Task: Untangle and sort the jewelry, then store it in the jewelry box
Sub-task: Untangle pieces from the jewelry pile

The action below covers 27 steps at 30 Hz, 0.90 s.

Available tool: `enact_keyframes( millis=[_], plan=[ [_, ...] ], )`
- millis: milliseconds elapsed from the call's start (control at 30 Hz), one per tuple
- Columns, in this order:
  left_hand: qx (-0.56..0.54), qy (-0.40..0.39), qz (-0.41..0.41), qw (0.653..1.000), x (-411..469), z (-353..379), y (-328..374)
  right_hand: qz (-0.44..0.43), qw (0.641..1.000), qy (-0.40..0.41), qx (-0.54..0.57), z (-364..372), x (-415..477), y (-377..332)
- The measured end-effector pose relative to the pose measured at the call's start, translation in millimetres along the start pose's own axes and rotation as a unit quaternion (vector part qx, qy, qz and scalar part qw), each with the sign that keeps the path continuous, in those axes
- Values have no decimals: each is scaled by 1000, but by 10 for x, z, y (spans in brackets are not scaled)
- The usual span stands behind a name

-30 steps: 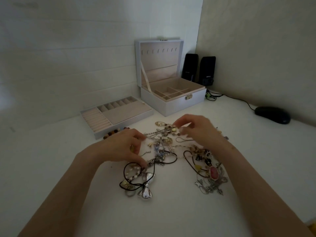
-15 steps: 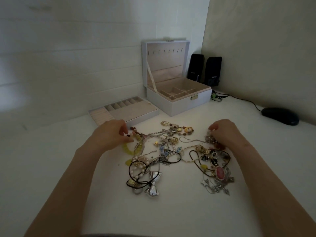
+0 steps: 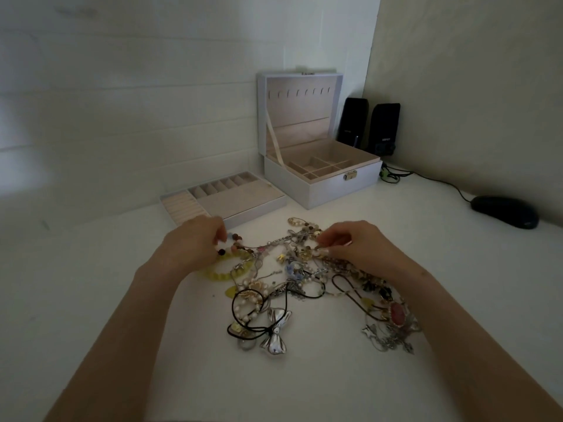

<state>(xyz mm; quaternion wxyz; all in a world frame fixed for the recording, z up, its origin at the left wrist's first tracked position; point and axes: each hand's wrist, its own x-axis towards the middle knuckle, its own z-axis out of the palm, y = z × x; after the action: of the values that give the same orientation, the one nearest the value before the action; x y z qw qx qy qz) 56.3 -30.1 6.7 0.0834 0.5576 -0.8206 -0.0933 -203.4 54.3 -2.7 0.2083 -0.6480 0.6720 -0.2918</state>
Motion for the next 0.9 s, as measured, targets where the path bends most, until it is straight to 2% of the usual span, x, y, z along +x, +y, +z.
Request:
enact_keyframes(
  millis=[67,133,267,367,567,767,900],
  plan=[
    [-63,70,36,995,-4,22,97,-50,998,40,-12,-7,-7,-22],
    [-84,84,59,991,-17,49,160,-99,995,23,8,2,-33,-66],
    [32,4,1,999,2,31,60,-160,987,-15,-17,128,-48,-116],
    [34,-9,-16,999,11,29,9,-188,982,-3,-15,216,-33,-150],
    [-9,-31,-40,999,16,27,-2,-181,983,15,7,348,38,-351],
    [-155,44,-20,987,12,-57,5,-160,987,-2,15,302,141,-574],
    [-215,182,26,959,-6,-146,55,-151,986,-16,62,331,338,-798]
  ],
)
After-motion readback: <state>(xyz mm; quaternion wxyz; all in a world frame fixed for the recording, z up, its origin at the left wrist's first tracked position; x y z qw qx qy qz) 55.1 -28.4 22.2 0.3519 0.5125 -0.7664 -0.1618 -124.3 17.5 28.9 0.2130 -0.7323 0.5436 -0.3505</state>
